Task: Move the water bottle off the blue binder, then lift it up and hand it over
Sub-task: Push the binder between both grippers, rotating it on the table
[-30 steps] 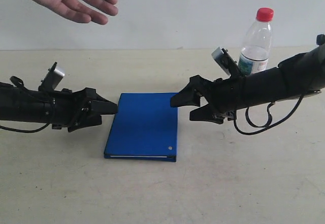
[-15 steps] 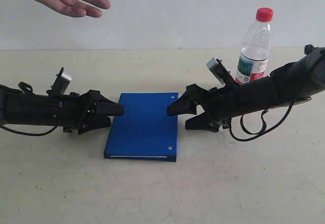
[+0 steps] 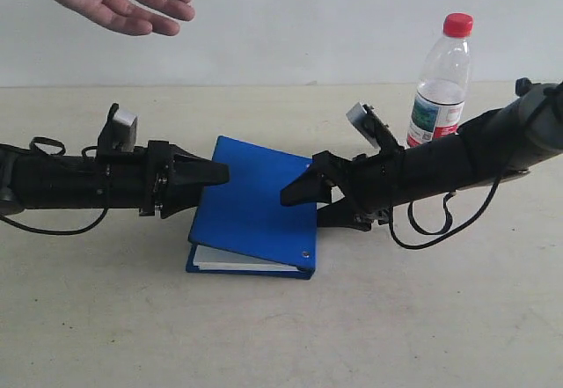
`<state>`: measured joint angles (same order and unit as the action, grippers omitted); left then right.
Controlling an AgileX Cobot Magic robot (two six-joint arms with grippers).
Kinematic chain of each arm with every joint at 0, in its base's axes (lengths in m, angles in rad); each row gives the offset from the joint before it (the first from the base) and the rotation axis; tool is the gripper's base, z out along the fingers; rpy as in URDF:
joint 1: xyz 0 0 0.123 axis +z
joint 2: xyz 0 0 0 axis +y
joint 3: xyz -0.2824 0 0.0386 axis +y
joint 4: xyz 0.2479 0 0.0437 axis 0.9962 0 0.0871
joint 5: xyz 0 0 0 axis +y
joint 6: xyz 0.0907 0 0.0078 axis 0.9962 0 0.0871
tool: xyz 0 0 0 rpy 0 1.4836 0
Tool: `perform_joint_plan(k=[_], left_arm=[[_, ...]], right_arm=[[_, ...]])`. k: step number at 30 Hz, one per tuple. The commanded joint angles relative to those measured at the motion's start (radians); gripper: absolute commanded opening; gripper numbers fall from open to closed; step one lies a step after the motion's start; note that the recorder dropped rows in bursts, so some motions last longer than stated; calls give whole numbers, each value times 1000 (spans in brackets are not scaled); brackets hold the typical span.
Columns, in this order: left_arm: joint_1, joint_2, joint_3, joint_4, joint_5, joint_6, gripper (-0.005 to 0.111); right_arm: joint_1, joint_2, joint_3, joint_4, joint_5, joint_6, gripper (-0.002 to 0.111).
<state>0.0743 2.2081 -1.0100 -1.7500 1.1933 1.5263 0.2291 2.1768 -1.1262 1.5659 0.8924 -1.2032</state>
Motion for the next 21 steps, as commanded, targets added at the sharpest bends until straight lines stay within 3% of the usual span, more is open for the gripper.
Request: perform_joint_plan(k=[1,5,11,16,21], left_arm=[[-5,-1,-4,25,-14,-80,56],[-12,-1,-4,6,4,-84,50],[-33,-1,-4,6,7,-65,5],[-23,-1,-4,6,28,3,4],[28,-23,-4,20,28,78,4]], right_arm=[[2,-1,-3,-2,14,-14,69],[2,-1,-3,-2,13,-14,69],[2,-1,-3,-2,13,-96,69],[1,-1,-3,-23,37,-155,69],[1,-1,-3,-131,58,-157,69]])
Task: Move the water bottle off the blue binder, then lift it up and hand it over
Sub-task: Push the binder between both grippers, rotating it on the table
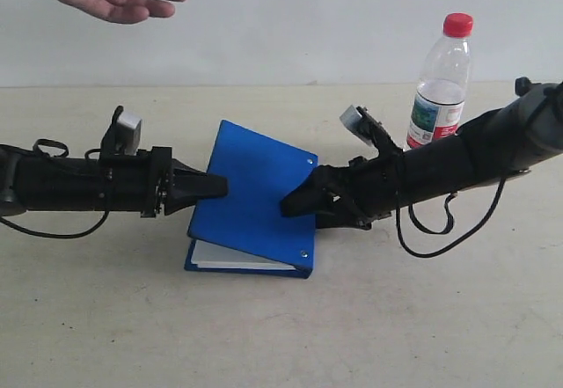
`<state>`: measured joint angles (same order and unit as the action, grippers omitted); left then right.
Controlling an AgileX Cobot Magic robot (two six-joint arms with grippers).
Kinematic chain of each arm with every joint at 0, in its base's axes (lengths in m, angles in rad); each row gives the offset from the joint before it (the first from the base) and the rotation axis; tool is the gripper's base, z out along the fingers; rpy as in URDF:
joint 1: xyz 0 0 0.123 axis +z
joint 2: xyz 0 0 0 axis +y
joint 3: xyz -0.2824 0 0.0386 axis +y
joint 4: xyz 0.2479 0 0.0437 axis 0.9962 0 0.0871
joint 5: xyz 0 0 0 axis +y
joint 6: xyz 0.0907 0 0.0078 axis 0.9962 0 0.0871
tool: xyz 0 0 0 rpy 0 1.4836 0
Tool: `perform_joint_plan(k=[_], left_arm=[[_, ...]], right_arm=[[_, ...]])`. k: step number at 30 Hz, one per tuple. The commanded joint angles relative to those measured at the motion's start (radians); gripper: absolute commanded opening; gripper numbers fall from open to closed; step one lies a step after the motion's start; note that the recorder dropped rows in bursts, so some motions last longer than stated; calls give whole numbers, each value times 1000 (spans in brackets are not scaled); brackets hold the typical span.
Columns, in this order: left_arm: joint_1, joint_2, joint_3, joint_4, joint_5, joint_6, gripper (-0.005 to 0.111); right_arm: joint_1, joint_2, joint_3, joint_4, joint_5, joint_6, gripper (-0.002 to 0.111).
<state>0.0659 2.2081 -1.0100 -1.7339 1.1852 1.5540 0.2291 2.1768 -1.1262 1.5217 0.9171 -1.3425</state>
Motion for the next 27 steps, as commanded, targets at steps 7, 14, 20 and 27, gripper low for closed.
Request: perform_joint_plan(k=[7,14,20,27], left_arm=[[75,-85,-4,43,36,5,4],[73,-153,-4,110,36,-14,4],[73,-235,-2,154,36,-48,4],[12,-244,0,173,36,-59,4]], right_arm=[[1,-1,-3,-87,59,-50,69],[1,-1,-3,-25,78,-94,69],[1,-1,-3,42,79,-187,69],[1,40,-3,214,116,-287,69]])
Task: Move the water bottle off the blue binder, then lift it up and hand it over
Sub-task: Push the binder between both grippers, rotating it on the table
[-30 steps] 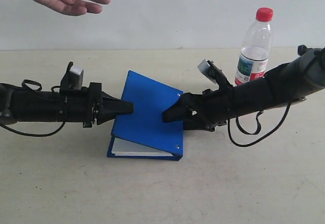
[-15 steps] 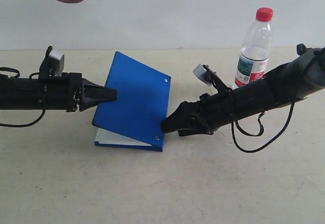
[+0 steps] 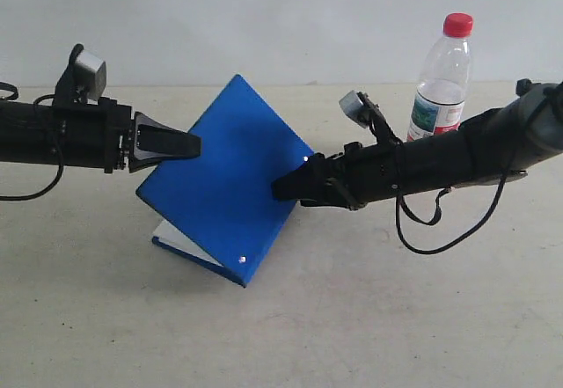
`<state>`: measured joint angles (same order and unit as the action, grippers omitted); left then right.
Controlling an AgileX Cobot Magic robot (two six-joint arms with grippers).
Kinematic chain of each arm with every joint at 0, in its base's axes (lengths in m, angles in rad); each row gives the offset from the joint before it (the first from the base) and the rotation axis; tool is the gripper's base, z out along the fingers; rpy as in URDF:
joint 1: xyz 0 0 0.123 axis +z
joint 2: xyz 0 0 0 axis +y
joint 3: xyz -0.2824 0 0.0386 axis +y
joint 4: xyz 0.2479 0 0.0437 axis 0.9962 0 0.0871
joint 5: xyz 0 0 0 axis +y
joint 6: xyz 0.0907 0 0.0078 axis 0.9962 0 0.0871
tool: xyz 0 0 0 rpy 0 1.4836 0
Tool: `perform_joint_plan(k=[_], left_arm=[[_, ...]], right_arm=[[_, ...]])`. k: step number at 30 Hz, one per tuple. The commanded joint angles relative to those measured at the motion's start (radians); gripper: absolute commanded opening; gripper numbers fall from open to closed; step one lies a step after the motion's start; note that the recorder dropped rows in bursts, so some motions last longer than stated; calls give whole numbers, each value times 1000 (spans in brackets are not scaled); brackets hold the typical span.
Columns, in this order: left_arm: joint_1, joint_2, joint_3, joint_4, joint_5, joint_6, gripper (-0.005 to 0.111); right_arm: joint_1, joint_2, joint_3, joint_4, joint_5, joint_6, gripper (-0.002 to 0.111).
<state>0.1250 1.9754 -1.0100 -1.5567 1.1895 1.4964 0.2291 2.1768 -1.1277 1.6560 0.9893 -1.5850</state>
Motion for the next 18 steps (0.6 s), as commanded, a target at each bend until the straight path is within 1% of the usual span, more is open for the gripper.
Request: perform_joint_plan(k=[1,4,9,10,11,12,13,14,16,18], left_arm=[[-67,-12,0,-1,32,17,4],[-78,-12,0,5,32,24,4],[-75,-12,0,24,15,20,4],[-75,-12,0,44,-38,12,4],[-75,-12,0,106,-134,3,6],[-75,-12,0,142,-175,-9,8],[-75,-12,0,197,-238,-30,18],[-75,-12,0,216,-276,-44,30],[-75,-12,0,217,-305,-62,48],[-77,-12,0,204,-335,-100,63]], right_arm=[[1,74,-1,88,90,-44,69],[1,131,-1,88,232,-70,69],[3,163,-11,88,232,-113,69],[3,163,-11,88,232,-113,69],[3,163,-11,88,232,-115,69],[3,163,-11,88,232,-115,68],[3,163,-11,88,232,-115,64],[3,163,-11,88,232,-109,54],[3,161,-11,88,232,-107,40],[3,160,-11,88,232,-107,29]])
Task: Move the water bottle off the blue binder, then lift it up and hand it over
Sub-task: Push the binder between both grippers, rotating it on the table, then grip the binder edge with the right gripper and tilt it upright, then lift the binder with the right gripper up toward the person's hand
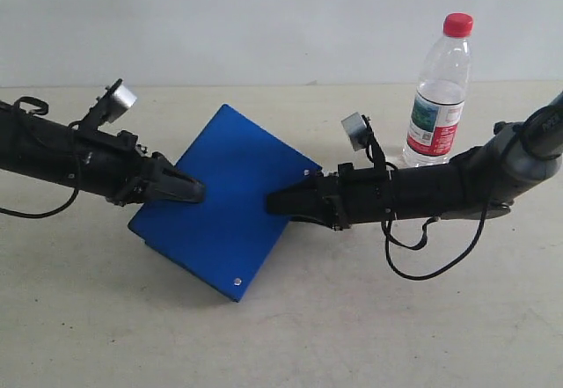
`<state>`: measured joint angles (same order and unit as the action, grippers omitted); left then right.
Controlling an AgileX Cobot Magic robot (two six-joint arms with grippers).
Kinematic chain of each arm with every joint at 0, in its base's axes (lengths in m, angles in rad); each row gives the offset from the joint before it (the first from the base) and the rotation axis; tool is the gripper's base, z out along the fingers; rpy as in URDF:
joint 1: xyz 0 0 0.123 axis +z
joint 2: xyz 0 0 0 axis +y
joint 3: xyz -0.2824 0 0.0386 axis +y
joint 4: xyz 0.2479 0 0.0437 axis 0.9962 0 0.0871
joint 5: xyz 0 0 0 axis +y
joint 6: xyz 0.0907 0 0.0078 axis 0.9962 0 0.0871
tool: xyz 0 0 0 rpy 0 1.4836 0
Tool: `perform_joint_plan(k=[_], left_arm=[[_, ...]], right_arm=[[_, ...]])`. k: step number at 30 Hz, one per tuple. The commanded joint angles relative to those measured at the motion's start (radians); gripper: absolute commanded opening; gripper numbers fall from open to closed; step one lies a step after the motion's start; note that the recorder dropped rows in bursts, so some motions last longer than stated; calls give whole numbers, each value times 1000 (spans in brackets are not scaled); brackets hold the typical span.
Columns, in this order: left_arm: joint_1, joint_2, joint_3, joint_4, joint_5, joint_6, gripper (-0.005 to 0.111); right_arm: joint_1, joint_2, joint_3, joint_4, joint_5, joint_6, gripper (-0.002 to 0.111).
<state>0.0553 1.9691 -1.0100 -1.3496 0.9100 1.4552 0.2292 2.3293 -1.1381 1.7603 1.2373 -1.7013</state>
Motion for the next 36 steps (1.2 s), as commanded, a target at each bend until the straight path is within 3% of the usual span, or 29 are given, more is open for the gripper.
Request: perform_joint_plan(k=[1,3,4,7,12,22,24,30,36], left_arm=[[-7,-5,0,-22,-73,-72,68],[-7,-5,0,-31,-73,-72,64],[-7,-5,0,-31,-69,-72,61],[-7,-5,0,-31,-92,-72,58],[-5,-5,-22,-31,-342,-72,58],[57,-12,-55,-74,-182,-70,56],[63,-30,-55,-74,-184,-68,49],[63,-143,-55,-70,-340,-15,8],[63,-296,-51,-36,-422,30,5]], right_arm=[[3,7,-1,-16,-16,9,18],[3,7,-1,-16,-16,9,2],[3,7,-1,-16,-16,9,0],[3,7,-1,-16,-16,0,0],[1,-5,-1,-16,-16,-30,0],[1,-190,-1,-149,-16,-125,0],[1,-231,-1,-211,-16,-125,0],[1,-353,-1,-381,-88,-73,0],[1,-474,10,-424,-108,-62,0]])
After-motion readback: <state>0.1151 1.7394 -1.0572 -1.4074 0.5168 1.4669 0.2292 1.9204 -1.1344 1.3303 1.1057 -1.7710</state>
